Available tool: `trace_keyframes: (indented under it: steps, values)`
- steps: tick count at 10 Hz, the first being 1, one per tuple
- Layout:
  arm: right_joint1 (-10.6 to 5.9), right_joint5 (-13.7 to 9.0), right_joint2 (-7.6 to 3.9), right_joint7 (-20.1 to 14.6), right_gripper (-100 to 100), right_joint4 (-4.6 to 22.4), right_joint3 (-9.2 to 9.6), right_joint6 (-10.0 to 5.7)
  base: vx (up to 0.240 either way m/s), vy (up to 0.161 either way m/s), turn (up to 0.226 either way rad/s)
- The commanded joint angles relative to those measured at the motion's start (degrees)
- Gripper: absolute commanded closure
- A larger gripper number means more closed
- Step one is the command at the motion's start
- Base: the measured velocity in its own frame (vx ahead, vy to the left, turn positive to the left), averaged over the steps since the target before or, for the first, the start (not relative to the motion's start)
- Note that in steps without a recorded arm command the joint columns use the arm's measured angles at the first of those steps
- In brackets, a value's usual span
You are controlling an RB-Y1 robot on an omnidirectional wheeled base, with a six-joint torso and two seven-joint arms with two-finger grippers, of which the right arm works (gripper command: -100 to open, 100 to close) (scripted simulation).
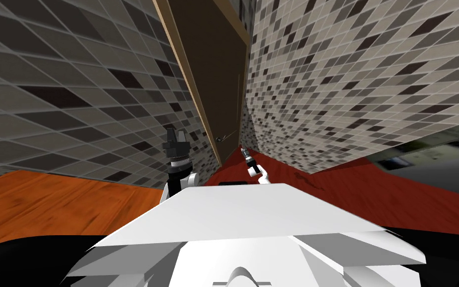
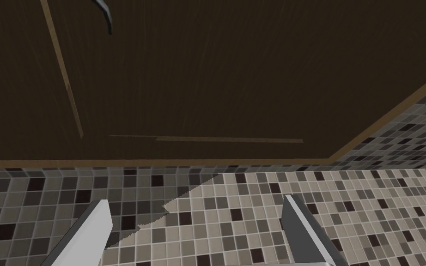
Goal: Push the door open
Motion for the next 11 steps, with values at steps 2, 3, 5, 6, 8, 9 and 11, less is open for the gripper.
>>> trace_keyframes:
  steps: [2,3,5,6,8,9,11]
  values:
    - [-1.62,0.7,0.27,-0.4,-100,3.4,0.85,-0.54,0.091,-0.068,0.112]
    - [-2.11,0.9,0.34,-0.5,-100,4.3,1.06,-0.71,0.076,-0.063,0.084]
    - [-4.01,1.5,0.71,-0.9,-100,8.1,1.86,-1.34,0.103,-0.061,0.139]
    - [-4.48,1.7,0.83,-1.0,-100,9.0,2.05,-1.49,0.106,-0.062,0.103]
    - [-5.87,2.2,1.16,-1.4,-100,11.7,2.64,-1.96,0.093,-0.048,0.09]
    - [-6.79,2.5,1.39,-1.6,-100,13.5,3.02,-2.26,0.09,-0.053,0.104]
    - [-7.63,2.8,1.69,-1.8,-100,15.2,3.38,-2.54,0.084,-0.052,0.092]
